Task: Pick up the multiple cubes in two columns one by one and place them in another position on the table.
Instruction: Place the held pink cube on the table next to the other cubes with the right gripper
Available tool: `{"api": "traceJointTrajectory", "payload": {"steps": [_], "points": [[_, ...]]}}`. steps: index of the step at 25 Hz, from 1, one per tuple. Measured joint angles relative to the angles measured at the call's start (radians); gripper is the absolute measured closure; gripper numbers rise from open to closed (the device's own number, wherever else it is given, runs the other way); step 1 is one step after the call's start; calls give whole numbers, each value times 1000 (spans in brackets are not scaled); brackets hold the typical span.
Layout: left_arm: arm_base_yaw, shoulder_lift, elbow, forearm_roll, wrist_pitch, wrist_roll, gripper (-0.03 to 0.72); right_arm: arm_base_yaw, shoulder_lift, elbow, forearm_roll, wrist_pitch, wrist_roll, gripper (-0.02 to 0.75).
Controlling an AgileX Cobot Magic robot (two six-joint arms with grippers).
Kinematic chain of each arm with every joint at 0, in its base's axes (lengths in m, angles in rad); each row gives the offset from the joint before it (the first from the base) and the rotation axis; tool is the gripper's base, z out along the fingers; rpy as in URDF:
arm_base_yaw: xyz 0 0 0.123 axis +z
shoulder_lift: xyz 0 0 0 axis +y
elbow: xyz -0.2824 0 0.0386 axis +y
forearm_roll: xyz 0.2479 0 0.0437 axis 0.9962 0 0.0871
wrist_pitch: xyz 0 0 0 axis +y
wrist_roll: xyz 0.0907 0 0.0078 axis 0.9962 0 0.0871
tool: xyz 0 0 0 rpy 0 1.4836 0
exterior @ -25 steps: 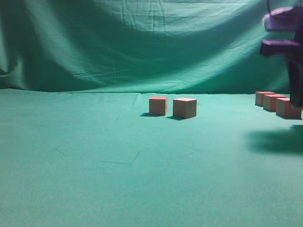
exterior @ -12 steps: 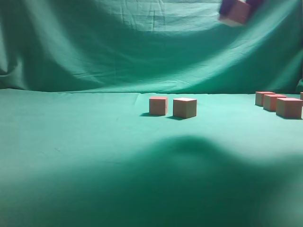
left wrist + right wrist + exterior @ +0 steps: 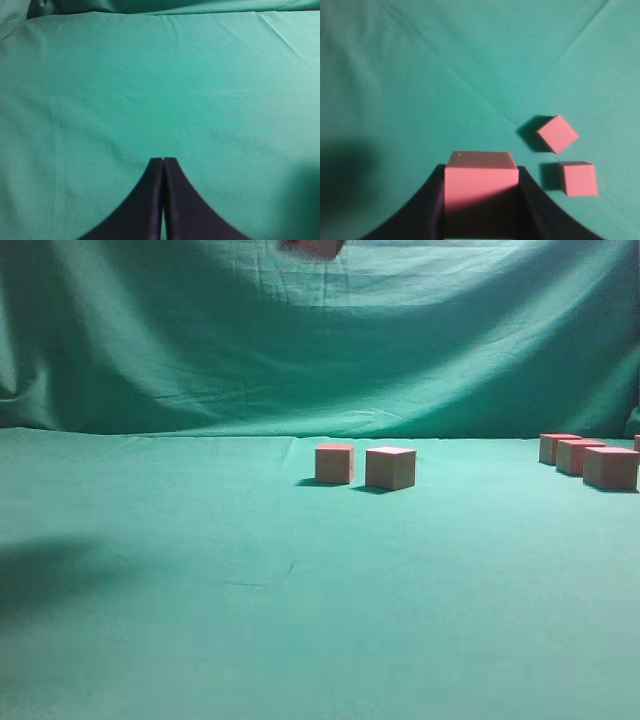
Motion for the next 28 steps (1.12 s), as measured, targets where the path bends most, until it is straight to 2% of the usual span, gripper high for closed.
{"api": "traceJointTrajectory", "payload": {"steps": [4, 10, 20, 28], "points": [[0, 0, 0, 0, 0, 0, 688, 43, 155, -163, -26, 84, 90, 476], [0, 0, 0, 0, 0, 0, 688, 48, 325, -340, -42, 93, 145, 476], [0, 0, 0, 0, 0, 0, 688, 48, 391, -371, -106, 93, -399, 476], [0, 0, 0, 0, 0, 0, 688, 48, 425, -371, -112, 93, -813, 476]]}}
